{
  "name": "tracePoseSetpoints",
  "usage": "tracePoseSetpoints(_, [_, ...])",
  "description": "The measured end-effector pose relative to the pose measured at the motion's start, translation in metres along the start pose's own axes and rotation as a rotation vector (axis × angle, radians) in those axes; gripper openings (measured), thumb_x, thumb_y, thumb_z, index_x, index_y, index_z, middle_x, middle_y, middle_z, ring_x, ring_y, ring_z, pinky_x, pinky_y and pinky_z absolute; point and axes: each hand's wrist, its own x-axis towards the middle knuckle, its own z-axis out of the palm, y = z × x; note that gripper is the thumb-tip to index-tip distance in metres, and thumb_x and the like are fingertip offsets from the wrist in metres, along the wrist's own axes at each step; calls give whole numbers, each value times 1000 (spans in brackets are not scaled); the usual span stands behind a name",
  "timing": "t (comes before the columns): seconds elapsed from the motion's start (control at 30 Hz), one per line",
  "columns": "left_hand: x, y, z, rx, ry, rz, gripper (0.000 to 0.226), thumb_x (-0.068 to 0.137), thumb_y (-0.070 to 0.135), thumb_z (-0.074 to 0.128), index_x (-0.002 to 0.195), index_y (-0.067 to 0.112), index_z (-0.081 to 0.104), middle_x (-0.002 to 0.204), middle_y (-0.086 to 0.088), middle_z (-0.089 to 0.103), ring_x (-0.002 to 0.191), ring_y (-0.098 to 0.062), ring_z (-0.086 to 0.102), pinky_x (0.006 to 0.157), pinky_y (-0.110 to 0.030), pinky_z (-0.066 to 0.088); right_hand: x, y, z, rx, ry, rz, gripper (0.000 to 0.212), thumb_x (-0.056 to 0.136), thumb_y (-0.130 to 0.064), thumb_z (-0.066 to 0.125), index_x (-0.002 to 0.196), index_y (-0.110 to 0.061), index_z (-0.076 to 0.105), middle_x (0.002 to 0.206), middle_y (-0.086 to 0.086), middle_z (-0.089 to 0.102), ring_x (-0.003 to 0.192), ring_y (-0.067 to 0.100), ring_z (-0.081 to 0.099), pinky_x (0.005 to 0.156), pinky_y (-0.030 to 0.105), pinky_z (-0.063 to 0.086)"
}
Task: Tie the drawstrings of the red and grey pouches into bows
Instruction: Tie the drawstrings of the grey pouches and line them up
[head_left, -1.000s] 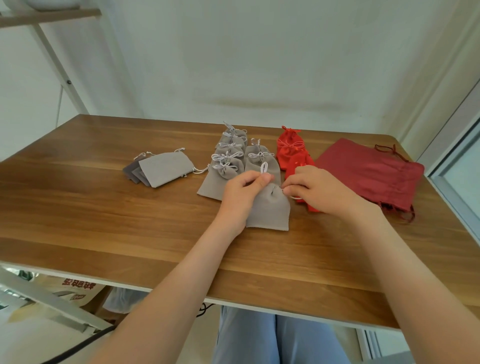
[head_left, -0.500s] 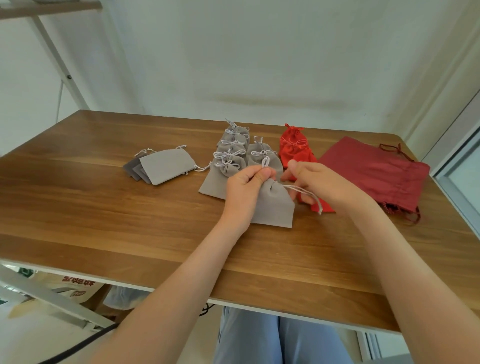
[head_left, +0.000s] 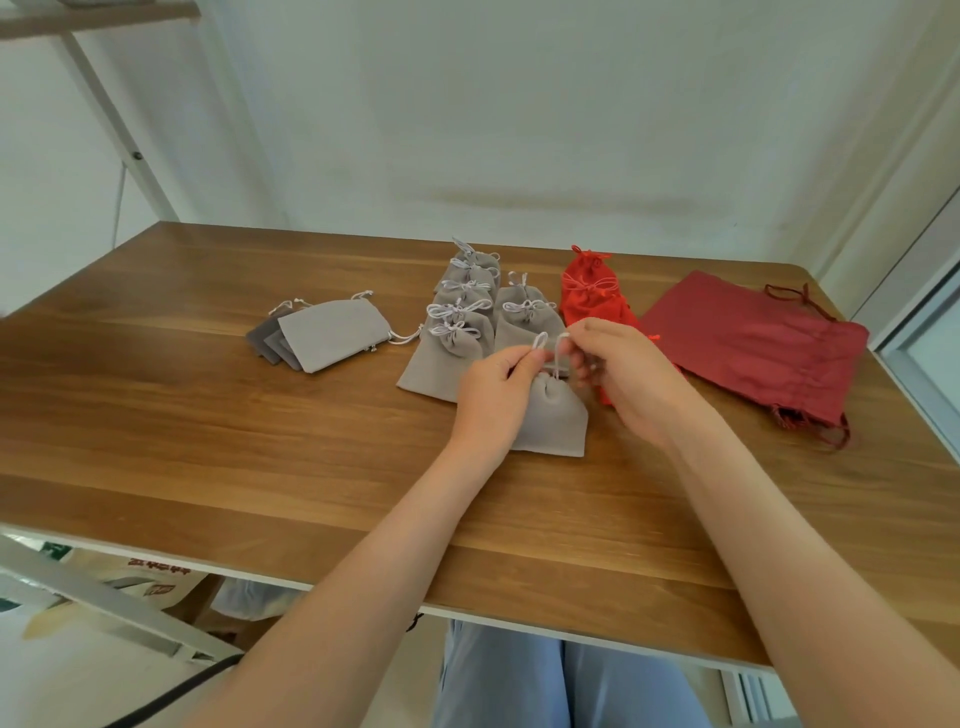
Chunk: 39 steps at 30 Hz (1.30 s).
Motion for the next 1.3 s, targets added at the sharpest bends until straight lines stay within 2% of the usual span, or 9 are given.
tracePoseSetpoints(0.13, [2,-2,0,87,-58,10,27,99,27,48,91,17,71,80,-4,68,77,-16,59,72,-29,44,-5,9,3,-162,-130,-142,20,98,-5,42,97,-7,62,75,-3,50,65,2,45,59,11,36])
tracePoseSetpoints(0.3, [2,-3,0,174,-134,32,29,101,23,42,102,12,68,85,-7,65,80,-18,56,75,-34,43,-6,14,1,-388,-117,-313,17,94,2,46,100,-8,59,77,-7,55,68,-7,48,67,7,37])
tracePoseSetpoints(0.37, [1,-3,0,189,-163,47,28,101,18,40,102,9,67,87,-9,66,83,-21,58,76,-36,44,-5,18,1,-457,-78,-359,16,92,0,50,101,-11,57,78,-5,57,71,-4,49,68,9,37])
tracePoseSetpoints(0.5, [-2,0,-1,261,-225,88,27,100,14,38,97,3,63,75,1,56,69,-9,48,65,-28,36,-3,24,2,-551,-13,-427,21,89,2,55,104,-13,54,73,-2,57,68,8,51,64,12,38])
tracePoseSetpoints(0.63, [-4,5,-2,154,-241,52,24,98,13,40,95,5,63,88,-8,59,84,-13,52,77,-32,40,-1,27,6,-588,50,-476,24,87,6,54,105,-11,55,77,5,61,72,11,55,65,10,39])
tracePoseSetpoints(0.8, [-1,2,1,233,-117,87,35,100,23,43,66,26,49,64,9,48,62,-3,45,60,-22,31,-2,27,11,-568,92,-471,20,88,3,51,101,-10,58,85,1,65,80,11,60,69,15,43])
tracePoseSetpoints(1.03, [3,-3,0,52,-63,-21,35,100,23,41,87,-1,62,73,-6,55,70,-11,48,67,-28,37,-4,26,16,-471,135,-466,13,90,-2,56,89,-14,54,80,2,66,79,6,60,69,17,44])
tracePoseSetpoints(1.13, [5,-4,-3,6,-40,-49,26,98,23,47,87,10,65,72,4,57,68,-4,49,65,-22,38,-4,26,15,-491,139,-493,13,90,-1,55,88,-14,54,82,4,65,83,7,61,73,24,48])
tracePoseSetpoints(1.3, [6,-6,-2,-26,-27,-71,21,95,26,54,76,20,62,62,12,51,60,-2,44,63,-24,36,-5,24,15,-439,155,-416,23,89,-4,59,98,-19,45,73,-5,61,71,-1,56,66,8,38])
